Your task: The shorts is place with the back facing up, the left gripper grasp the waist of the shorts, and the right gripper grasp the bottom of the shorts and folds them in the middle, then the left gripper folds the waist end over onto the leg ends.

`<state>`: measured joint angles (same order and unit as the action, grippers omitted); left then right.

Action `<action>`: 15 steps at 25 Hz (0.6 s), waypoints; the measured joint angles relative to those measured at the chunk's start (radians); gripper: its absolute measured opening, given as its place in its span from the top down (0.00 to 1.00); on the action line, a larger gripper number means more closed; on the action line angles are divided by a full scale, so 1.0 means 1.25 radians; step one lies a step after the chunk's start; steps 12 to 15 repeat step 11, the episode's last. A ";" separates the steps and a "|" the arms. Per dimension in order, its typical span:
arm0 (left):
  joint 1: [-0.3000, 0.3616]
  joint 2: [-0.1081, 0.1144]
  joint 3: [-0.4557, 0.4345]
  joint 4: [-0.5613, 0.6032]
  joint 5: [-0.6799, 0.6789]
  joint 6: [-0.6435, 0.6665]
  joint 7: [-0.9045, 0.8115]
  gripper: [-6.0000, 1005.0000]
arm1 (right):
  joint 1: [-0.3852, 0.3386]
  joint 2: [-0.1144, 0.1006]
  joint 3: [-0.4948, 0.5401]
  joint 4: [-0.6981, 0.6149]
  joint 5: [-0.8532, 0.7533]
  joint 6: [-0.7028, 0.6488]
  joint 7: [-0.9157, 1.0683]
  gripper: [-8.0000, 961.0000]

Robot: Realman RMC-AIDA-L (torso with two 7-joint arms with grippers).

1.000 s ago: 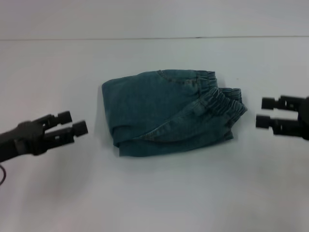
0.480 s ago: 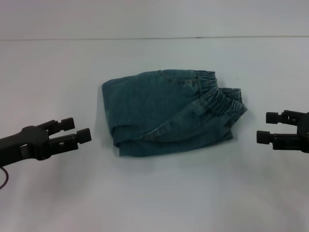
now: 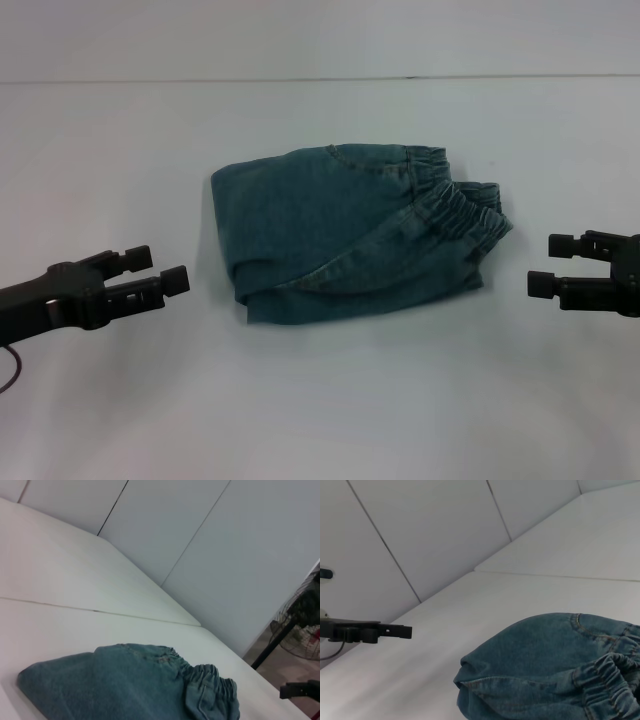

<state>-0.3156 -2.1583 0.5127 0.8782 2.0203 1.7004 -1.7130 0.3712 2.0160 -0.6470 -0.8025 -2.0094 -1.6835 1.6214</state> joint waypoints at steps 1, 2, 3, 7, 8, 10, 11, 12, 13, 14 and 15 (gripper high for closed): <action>0.000 0.000 0.003 0.000 0.000 -0.002 0.000 0.06 | 0.000 0.000 0.000 0.000 0.000 0.000 0.000 0.03; 0.001 0.000 0.007 0.000 0.000 -0.004 0.000 0.06 | 0.000 0.001 -0.001 0.000 0.000 0.000 0.000 0.03; 0.001 -0.001 0.011 0.000 0.000 -0.005 0.000 0.06 | 0.001 0.001 -0.001 0.000 0.000 0.000 0.000 0.03; 0.001 -0.001 0.026 -0.001 0.000 -0.014 0.001 0.06 | 0.003 0.002 -0.004 0.000 0.000 0.000 0.000 0.03; 0.000 -0.001 0.029 -0.001 0.000 -0.016 0.001 0.06 | 0.004 0.003 -0.005 0.000 0.000 0.000 0.000 0.03; -0.001 -0.001 0.032 -0.001 0.000 -0.017 0.001 0.06 | 0.005 0.004 -0.006 0.000 0.000 0.000 0.000 0.03; -0.002 -0.001 0.032 -0.001 0.000 -0.018 0.001 0.06 | 0.005 0.004 -0.006 0.000 0.000 0.000 0.000 0.03; -0.002 -0.001 0.032 -0.001 0.000 -0.018 0.001 0.06 | 0.005 0.004 -0.006 0.000 0.000 0.000 0.000 0.03; -0.002 -0.001 0.032 -0.001 0.000 -0.018 0.001 0.06 | 0.005 0.004 -0.006 0.000 0.000 0.000 0.000 0.03; -0.002 -0.001 0.032 -0.001 0.000 -0.018 0.001 0.06 | 0.005 0.004 -0.006 0.000 0.000 0.000 0.000 0.03; -0.002 -0.001 0.032 -0.001 0.000 -0.018 0.001 0.06 | 0.005 0.004 -0.006 0.000 0.000 0.000 0.000 0.03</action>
